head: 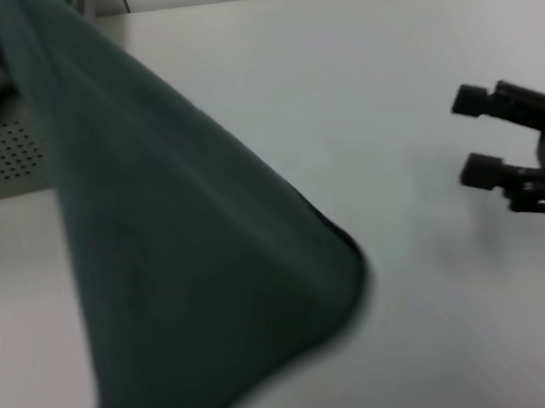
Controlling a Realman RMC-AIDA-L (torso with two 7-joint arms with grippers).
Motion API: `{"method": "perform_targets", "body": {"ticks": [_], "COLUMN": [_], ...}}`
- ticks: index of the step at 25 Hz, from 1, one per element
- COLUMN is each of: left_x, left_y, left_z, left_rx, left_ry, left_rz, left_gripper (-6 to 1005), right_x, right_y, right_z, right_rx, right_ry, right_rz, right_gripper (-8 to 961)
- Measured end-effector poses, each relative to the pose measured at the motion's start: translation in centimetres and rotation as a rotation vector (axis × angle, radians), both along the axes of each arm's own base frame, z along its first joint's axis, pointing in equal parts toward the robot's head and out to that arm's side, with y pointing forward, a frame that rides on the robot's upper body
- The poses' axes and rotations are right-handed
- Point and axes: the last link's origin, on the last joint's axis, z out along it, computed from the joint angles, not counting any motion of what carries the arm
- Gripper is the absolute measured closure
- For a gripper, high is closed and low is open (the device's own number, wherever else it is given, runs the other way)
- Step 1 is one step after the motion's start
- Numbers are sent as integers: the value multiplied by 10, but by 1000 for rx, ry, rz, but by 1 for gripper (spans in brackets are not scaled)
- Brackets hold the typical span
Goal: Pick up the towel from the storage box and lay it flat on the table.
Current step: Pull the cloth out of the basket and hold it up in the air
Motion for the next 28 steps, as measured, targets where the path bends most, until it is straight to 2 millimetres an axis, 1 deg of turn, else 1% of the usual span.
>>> {"method": "perform_targets", "body": {"ticks": [3, 5, 6, 7, 10, 11, 12, 13, 20, 24, 28], "left_x": [3, 6, 7, 9, 15, 17, 20, 23, 40, 49, 57], "left_y": [2, 3, 4, 4, 4, 4, 5, 5, 6, 6, 8], "left_z": [-13, -27, -29, -36, -48, -51, -54, -57, -68, -72, -70], "left_rx": [-56, -108, -119, -150, -202, -214, -228, -240, -298, -308, -267], "left_ry": [112, 210, 231, 284, 365, 383, 401, 413, 457, 462, 420], "left_rz": [-41, -85, -94, -117, -162, -175, -192, -210, -281, -309, -320], "left_gripper": [985, 985, 985, 985, 985, 985, 985, 984, 984, 985, 987], "right_x": [1, 0, -1, -2, -6, -6, -8, -11, -24, -32, -40], "right_y": [-6, -9, -9, -8, 1, 1, 7, 17, 49, 57, 62], "right_z": [12, 19, 23, 25, 30, 30, 30, 27, 14, 10, 12], "right_rx": [13, -3, -13, -25, -56, -56, -63, -61, 5, 33, 67], "right_ry": [14, -1, -17, -33, -105, -105, -138, -189, -337, -383, -390], "right_rz": [56, 112, 139, 162, 213, 213, 224, 227, 226, 265, 297], "right_gripper": [99, 99, 98, 98, 98, 98, 98, 100, 114, 122, 176]}}
